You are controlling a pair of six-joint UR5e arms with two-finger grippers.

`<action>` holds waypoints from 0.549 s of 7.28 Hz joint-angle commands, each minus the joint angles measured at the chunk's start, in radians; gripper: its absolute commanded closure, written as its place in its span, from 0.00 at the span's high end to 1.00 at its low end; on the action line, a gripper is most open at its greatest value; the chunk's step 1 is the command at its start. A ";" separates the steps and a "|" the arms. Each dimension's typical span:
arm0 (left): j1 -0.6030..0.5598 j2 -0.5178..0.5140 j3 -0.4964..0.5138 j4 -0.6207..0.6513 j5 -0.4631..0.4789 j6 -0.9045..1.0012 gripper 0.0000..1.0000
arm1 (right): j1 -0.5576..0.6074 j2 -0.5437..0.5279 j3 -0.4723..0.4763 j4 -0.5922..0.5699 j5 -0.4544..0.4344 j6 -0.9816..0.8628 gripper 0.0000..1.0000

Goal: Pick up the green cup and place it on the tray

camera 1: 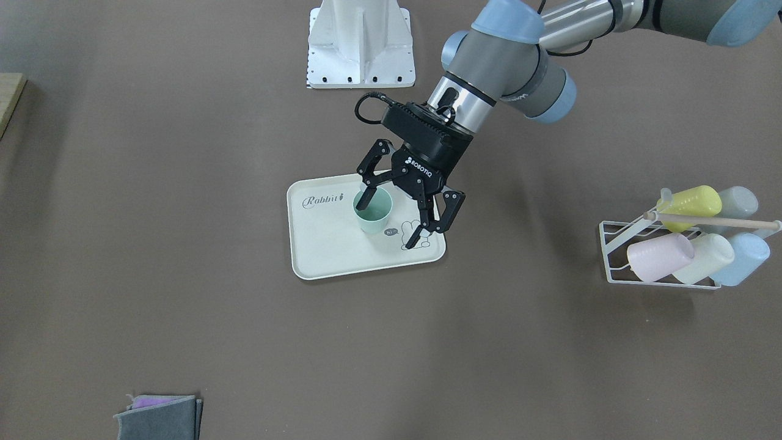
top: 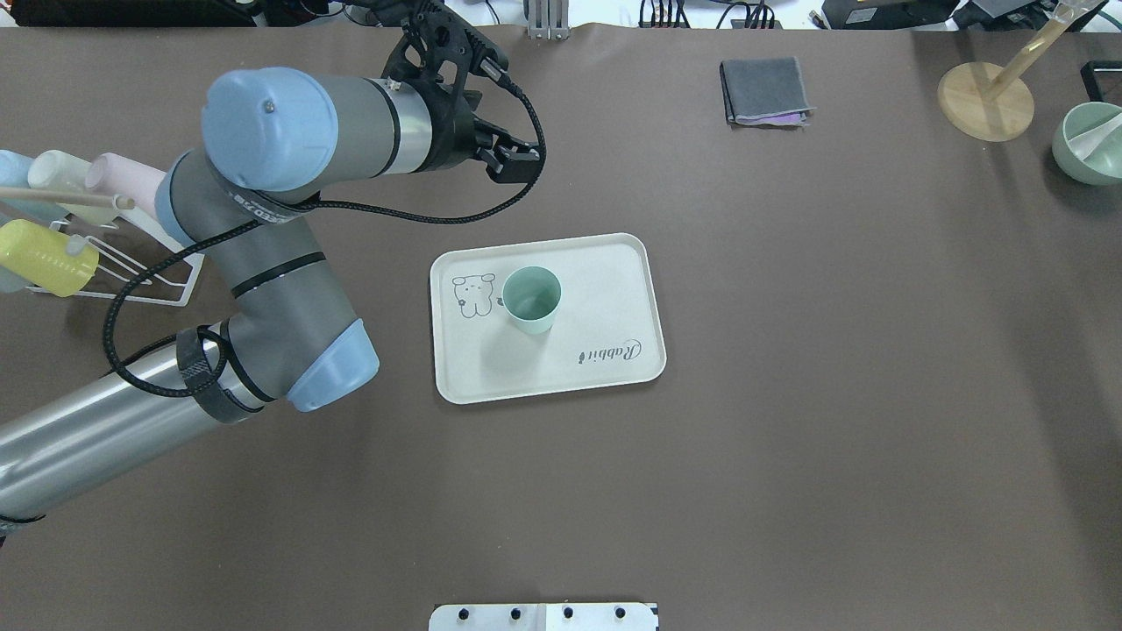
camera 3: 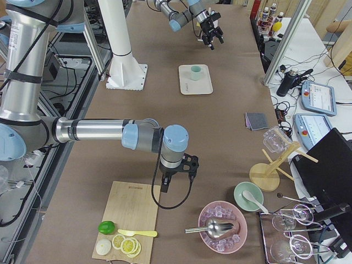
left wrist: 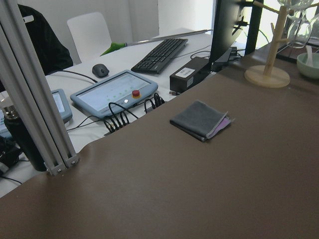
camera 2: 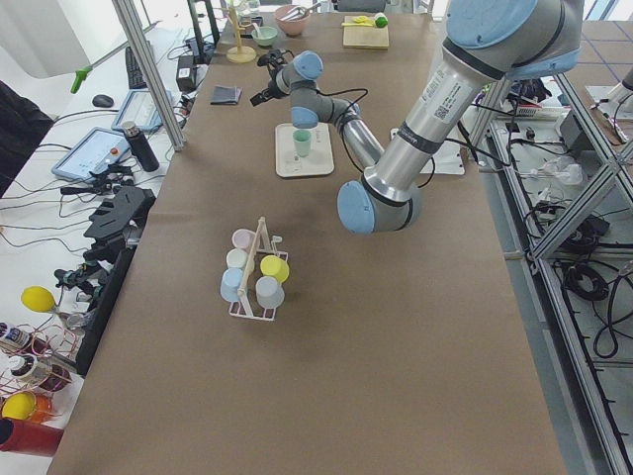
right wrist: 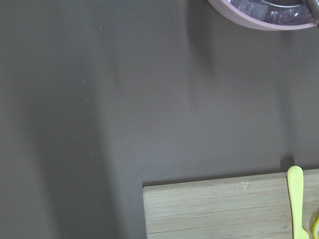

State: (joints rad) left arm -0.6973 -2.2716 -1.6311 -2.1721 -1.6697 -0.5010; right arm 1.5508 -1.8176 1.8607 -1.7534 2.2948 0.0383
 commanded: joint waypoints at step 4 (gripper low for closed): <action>-0.424 0.179 -0.042 0.431 -0.652 -0.028 0.98 | 0.000 -0.002 -0.002 0.000 -0.002 0.002 1.00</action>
State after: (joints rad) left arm -0.9909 -2.1096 -1.6667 -1.8627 -2.1631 -0.5355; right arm 1.5508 -1.8188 1.8604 -1.7533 2.2945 0.0387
